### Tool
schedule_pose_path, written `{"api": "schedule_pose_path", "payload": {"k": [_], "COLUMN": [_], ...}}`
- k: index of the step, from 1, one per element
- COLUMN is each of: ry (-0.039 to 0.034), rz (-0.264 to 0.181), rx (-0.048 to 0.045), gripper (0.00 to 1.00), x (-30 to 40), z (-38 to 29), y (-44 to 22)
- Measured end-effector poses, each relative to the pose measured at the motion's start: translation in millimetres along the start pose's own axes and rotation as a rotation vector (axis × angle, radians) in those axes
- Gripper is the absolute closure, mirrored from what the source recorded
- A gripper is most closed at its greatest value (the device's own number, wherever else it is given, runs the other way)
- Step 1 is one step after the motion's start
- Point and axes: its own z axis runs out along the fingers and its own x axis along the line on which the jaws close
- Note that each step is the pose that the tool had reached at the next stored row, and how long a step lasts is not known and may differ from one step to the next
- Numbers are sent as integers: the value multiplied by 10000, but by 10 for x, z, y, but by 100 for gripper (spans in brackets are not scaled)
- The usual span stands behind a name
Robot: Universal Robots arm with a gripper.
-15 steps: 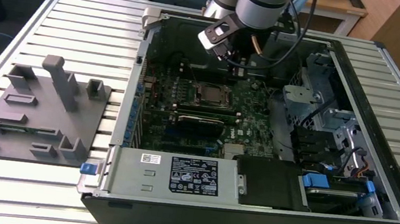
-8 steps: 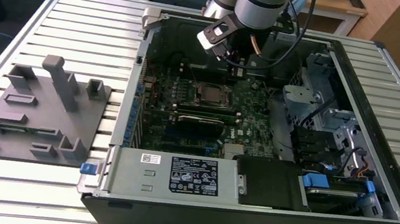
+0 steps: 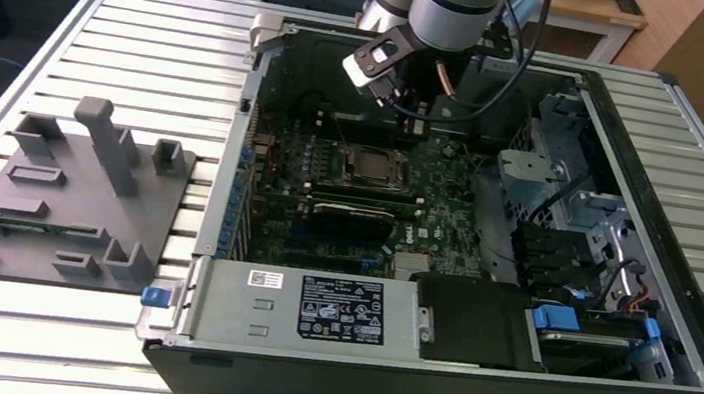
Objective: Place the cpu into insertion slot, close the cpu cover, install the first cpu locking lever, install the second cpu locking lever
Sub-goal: 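Close the cpu cover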
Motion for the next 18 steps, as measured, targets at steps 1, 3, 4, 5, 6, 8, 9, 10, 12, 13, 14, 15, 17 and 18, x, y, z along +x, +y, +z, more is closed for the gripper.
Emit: {"api": "schedule_pose_path", "payload": {"k": [1,3,4,5,6,8,9,10,12,13,14,15,17,18], "ry": [1,1,-1,-1,-2,-2,-3,-2,-3,-2,-2,-1,-2,-1], "rz": [0,0,-1,-1,0,0,0,0,0,0,-1,-1,-1,-1], "rx": [-3,-4,-3,-3,-3,-3,-3,-3,-3,-3,-3,-3,-3,-3], "gripper": [90,90,90,90,90,90,90,90,90,90,90,90,90,90], "x": [-1,-3,-6,-7,-9,-12,-13,-14,-14,-14,-14,-14,-14,-14], "z": [3,15,22,30,38,49,51,53,55,55,55,56,56,56], "y": [-10,-22,-27,-35,-43,-63,-73,-80,-88,-88,-88,-88,-88,-89]}}
